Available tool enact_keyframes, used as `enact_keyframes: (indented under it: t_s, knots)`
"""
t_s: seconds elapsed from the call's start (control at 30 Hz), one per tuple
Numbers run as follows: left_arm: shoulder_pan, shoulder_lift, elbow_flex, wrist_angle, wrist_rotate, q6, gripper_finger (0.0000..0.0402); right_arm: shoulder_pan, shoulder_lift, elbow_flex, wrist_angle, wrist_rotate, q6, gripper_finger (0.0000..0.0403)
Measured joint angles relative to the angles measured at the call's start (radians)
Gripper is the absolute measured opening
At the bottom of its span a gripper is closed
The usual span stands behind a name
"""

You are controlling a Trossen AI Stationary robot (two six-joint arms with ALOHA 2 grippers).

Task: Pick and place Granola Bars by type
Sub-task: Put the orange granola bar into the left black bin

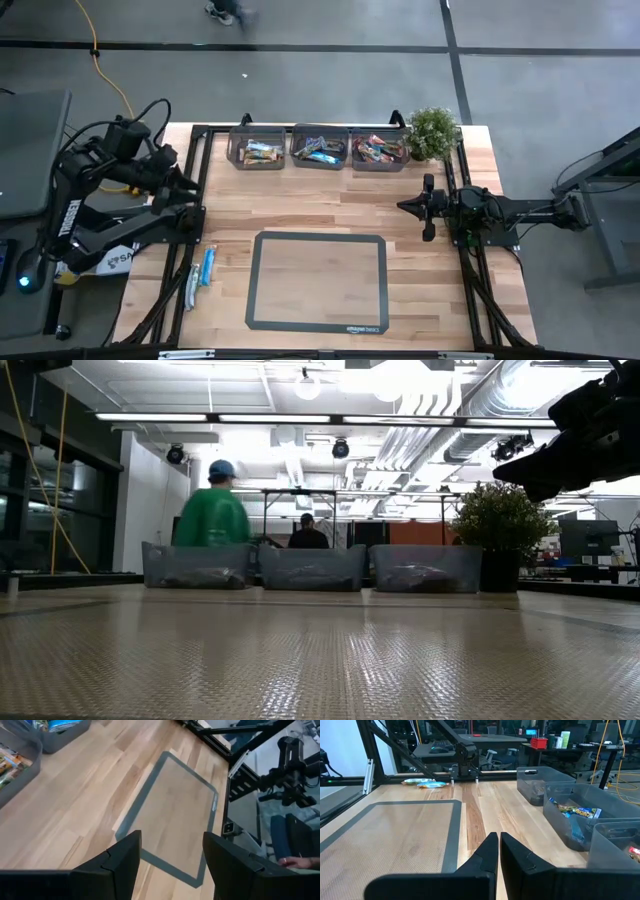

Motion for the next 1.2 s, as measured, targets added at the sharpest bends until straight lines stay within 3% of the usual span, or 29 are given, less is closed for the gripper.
enact_keyframes:
  t_s: [0.4,0.7,1.03,1.2]
  knots:
    - [0.000,-0.111,-0.007,0.002,0.022,-0.089,0.0209,0.000,0.000,0.000,0.000,0.000,0.000,0.0002]
    - [0.001,-0.165,-0.144,0.001,0.119,-0.132,0.0209,0.000,0.000,0.000,0.000,0.000,0.000,0.0002]
    - [0.001,-0.318,-0.224,0.000,0.076,-0.216,0.0209,0.000,0.000,0.000,0.000,0.000,0.000,0.0002]
    - [0.001,-0.332,-0.232,0.001,0.052,-0.193,0.0209,0.000,0.000,0.000,0.000,0.000,0.000,0.0002]
